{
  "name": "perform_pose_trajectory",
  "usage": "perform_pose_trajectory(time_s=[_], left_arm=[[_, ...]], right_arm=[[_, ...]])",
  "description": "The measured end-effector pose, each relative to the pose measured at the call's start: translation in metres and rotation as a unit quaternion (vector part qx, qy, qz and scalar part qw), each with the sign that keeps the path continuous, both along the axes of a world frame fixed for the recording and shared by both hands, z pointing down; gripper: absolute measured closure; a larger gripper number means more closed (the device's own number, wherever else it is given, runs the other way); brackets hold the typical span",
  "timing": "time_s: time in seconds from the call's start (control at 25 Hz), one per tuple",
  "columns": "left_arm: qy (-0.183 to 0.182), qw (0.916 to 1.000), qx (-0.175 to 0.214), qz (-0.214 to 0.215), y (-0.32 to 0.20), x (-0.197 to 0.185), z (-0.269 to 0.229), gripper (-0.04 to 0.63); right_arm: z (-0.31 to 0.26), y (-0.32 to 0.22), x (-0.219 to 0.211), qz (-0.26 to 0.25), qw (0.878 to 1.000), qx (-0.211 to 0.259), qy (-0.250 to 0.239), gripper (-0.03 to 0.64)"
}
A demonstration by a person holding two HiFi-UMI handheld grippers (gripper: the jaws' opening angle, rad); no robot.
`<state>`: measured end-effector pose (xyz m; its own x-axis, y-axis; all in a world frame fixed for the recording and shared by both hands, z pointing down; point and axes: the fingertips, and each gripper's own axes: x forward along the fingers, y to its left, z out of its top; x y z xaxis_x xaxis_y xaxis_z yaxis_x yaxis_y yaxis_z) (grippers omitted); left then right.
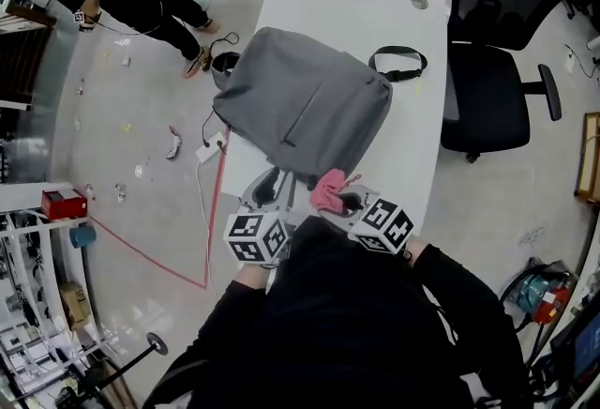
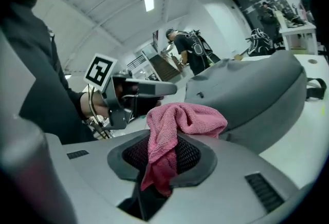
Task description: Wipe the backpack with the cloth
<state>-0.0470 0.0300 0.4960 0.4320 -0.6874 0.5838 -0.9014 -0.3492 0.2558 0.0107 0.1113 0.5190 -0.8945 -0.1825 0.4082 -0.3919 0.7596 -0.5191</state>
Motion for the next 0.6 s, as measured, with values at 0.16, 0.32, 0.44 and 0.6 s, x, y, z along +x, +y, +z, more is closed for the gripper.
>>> perform_pose_trajectory(time_s=[0.16,0.32,0.44,0.6], left_arm=[[0.005,0.9991,0.014,0.039,-0.012,0.015,-0.005,0.465],[0.036,0.9974,0.021,0.058,-0.023,0.016,-0.005,0.465],[0.060,0.9959,0.010,0.067,-0.025,0.014,0.005,0.465],[0.073,0.9941,-0.011,0.078,-0.023,0.009,0.023,0.465]], right_arm=[[0.013,-0.007,0.005,-0.014,1.000,0.001,0.020,0.512],[0.025,-0.042,0.055,0.030,0.997,-0.008,0.071,0.511],[0.045,-0.088,0.115,0.117,0.982,-0.020,0.146,0.511],[0.046,-0.149,0.197,0.296,0.937,-0.043,0.181,0.511]])
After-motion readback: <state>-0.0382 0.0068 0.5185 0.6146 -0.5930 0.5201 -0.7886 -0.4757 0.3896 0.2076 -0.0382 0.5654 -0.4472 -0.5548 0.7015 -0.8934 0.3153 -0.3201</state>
